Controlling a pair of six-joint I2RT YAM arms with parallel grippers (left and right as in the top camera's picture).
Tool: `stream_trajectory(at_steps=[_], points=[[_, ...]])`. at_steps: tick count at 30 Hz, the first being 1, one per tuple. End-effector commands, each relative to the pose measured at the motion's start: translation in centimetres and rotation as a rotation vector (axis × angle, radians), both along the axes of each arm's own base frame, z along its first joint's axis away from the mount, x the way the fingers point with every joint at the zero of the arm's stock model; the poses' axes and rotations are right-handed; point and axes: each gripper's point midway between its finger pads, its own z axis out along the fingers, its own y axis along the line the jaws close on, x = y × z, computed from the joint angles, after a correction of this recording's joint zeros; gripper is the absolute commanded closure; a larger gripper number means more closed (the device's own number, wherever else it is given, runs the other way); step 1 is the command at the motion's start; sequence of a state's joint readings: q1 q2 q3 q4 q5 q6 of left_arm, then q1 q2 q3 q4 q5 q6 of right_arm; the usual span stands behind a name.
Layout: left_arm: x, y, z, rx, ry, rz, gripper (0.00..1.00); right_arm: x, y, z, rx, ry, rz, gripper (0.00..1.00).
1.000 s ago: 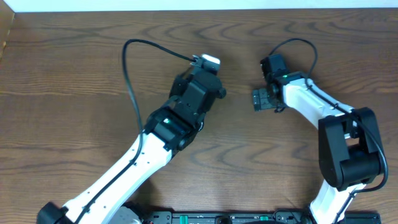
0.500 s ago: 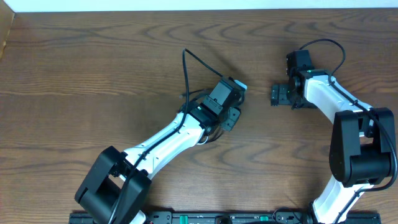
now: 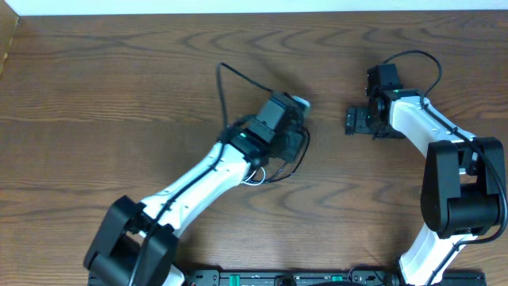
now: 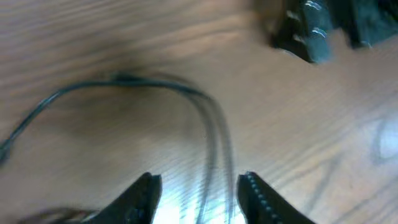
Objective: Untangle cables
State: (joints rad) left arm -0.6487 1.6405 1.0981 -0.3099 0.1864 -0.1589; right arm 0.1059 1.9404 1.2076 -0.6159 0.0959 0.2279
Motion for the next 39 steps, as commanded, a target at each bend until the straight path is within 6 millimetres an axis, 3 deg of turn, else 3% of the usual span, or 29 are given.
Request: stream_trajectory(at_steps=[1,7,10,17,19,22,29,32,35,39], points=[[1.8,3.8,0.9,-0.055,0.081,0.22,0.63,-1.4,0.4,-2.0,0.025,0.065,0.004,0.01],[0.9,10.9,-1.6,0.015,0.293,0.473,0.86,-1.4,0.8,-2.0,0.04,0.067,0.011,0.02],[-0.6,13.8,-2.6,0.072,0.39,0.54,0.87,-1.5,1.8,-2.0,0.073,0.067,0.035,0.07],[-3.4,18.2,-4.1,0.141,0.541,0.65,0.87,-1.6,4.3,-1.9,0.152,0.069,0.158,0.62],[-3.7,18.8,-4.6,0.144,0.556,0.666,0.86,-1.7,5.5,-1.6,0.217,0.067,0.206,0.65],[-4.3,19.1,-5.6,0.15,0.57,0.672,0.79,-1.6,7.5,-0.1,0.326,0.045,0.256,0.58],[-4.7,19.0,-7.8,0.115,0.566,0.714,0.76,-1.7,12.4,7.5,0.603,-0.105,0.445,0.46],[-4.8,17.4,-8.7,0.012,0.589,0.692,0.75,-2.0,13.5,10.1,0.653,-0.157,0.493,0.44],[-4.5,16.2,-9.1,-0.064,0.587,0.665,0.75,-2.3,14.2,11.0,0.652,-0.173,0.516,0.43],[-4.4,16.3,-9.6,-0.082,0.58,0.705,0.75,-3.1,15.6,10.9,0.657,-0.155,0.551,0.43]])
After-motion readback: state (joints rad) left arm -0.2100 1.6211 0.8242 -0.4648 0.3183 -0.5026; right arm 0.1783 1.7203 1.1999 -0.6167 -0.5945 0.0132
